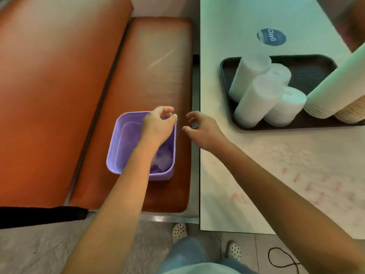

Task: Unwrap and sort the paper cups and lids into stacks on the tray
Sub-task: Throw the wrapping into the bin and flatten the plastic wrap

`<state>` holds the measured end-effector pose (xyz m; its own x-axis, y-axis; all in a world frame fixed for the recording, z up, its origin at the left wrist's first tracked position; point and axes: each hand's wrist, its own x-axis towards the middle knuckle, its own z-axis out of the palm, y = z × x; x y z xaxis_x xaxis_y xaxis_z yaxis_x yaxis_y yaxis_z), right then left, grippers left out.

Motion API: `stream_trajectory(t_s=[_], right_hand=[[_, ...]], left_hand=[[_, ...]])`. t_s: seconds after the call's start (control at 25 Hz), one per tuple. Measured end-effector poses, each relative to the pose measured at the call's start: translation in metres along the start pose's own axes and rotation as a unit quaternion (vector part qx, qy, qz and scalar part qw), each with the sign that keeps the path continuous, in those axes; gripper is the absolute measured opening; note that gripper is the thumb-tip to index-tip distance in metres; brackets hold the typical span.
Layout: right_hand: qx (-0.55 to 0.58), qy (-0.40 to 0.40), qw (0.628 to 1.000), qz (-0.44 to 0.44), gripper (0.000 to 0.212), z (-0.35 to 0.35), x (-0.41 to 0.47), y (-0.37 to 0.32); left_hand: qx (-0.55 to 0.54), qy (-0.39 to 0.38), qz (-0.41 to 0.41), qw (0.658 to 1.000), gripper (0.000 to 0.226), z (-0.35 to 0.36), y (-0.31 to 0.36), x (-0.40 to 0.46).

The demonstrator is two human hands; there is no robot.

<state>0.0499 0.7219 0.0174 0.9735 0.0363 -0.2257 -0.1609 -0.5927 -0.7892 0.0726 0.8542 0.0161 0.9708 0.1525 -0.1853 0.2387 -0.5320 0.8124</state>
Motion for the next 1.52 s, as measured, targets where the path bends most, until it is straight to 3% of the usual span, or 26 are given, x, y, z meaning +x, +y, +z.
stream_trajectory(t_s=[0.12, 0.24, 0.4, 0.48, 0.6, 0.76, 0.88, 1.0, 1.24, 1.52], right_hand=[[-0.017, 0.044, 0.999, -0.024, 0.033, -0.058, -0.03, 0.023], [-0.045, 0.113, 0.993, 0.002, 0.034, -0.118, -0.066, 0.076], [-0.171, 0.179, 0.967, 0.064, 0.038, -0.161, -0.116, 0.161], [-0.282, 0.141, 0.944, 0.1, 0.045, -0.156, -0.135, 0.195], [-0.331, 0.08, 0.933, 0.117, 0.053, -0.147, -0.159, 0.227], [-0.313, 0.058, 0.943, 0.098, 0.061, -0.143, -0.174, 0.246], [-0.307, 0.063, 0.945, 0.091, 0.062, -0.141, -0.178, 0.251], [-0.302, 0.063, 0.947, 0.088, 0.062, -0.143, -0.178, 0.253], [-0.29, 0.069, 0.952, 0.067, 0.062, -0.149, -0.177, 0.247], [-0.316, 0.052, 0.945, 0.069, 0.062, -0.158, -0.181, 0.254]], left_hand=[[-0.018, -0.02, 0.104, 0.994, 0.022, 0.025, 0.051, -0.046], [0.034, -0.06, 0.129, 0.989, 0.024, 0.067, 0.077, -0.09], [0.207, -0.106, 0.063, 0.97, 0.042, 0.122, 0.068, -0.131], [0.279, -0.103, 0.012, 0.955, 0.051, 0.139, 0.061, -0.147], [0.326, -0.084, -0.031, 0.941, 0.061, 0.159, 0.057, -0.168], [0.315, -0.073, -0.077, 0.943, 0.075, 0.173, 0.048, -0.178], [0.251, -0.029, -0.09, 0.963, 0.082, 0.172, 0.047, -0.183], [0.189, 0.031, -0.066, 0.979, 0.066, 0.166, 0.049, -0.182], [0.164, 0.1, -0.004, 0.981, 0.022, 0.158, 0.044, -0.179], [0.156, 0.17, 0.036, 0.972, 0.033, 0.156, 0.038, -0.185]])
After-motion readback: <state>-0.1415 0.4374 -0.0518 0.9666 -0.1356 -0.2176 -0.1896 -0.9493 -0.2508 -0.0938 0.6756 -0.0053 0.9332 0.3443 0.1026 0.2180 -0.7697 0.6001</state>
